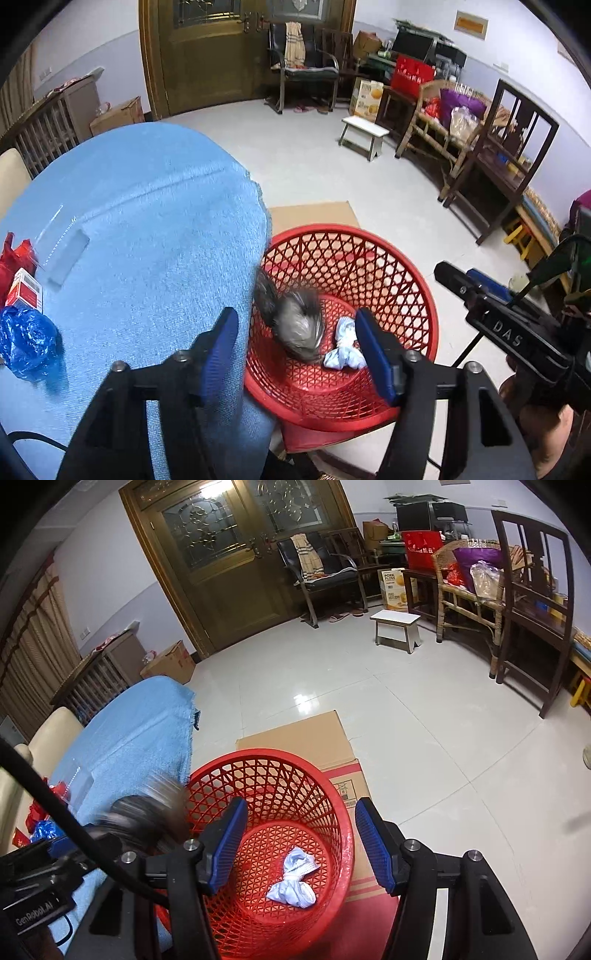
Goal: Collect trash
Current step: 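Carry both bags over the red wastebasket and open both grippers, then return both tools to the table toward the blue plastic bag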
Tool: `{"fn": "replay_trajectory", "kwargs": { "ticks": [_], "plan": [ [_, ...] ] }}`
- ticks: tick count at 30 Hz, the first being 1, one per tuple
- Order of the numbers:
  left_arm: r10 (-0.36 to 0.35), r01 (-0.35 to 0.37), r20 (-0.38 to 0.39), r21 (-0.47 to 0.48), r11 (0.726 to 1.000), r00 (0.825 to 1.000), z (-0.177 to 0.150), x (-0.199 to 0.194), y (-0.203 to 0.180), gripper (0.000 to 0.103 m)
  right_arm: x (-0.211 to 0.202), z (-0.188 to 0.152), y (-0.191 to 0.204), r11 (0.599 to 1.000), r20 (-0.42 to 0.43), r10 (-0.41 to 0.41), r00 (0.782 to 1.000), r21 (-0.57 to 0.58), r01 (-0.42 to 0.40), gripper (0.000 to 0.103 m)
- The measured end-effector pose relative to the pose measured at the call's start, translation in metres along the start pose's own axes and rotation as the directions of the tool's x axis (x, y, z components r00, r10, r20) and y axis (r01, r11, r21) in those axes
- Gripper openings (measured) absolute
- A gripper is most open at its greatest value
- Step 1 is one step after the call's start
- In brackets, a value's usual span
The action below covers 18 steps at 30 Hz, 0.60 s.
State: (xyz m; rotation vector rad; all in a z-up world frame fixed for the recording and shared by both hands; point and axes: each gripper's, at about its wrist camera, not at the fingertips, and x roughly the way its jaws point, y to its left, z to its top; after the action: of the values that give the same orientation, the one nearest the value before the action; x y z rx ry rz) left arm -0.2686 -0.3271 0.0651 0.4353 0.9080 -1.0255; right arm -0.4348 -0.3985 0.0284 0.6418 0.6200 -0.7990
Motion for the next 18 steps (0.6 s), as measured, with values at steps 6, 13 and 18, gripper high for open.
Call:
{"fn": "replay_trajectory", "kwargs": {
  "ticks": [6,13,18],
  "plan": [
    [0.014,-0.014,0.031,-0.026,1.000,0.999,-0.003,-0.018,0.018,0.067,-0.001,-0.001,0.008,1.000,-0.005,0.009,1.000,-0.014,-0.009,0.064],
    [0.068,-0.060,0.070,-0.110,0.992,0.995,-0.020,-0.046,0.060,0.068,-0.003,-0.005,0.023,0.999,-0.010,0.025,1.000,-0.047,-0.026,0.065],
    [0.131,-0.110,0.110,-0.178,0.978,0.985,-0.039,-0.071,0.093,0.068,-0.006,-0.007,0.045,0.995,-0.015,0.048,0.999,-0.087,-0.049,0.066]
  ]
}}
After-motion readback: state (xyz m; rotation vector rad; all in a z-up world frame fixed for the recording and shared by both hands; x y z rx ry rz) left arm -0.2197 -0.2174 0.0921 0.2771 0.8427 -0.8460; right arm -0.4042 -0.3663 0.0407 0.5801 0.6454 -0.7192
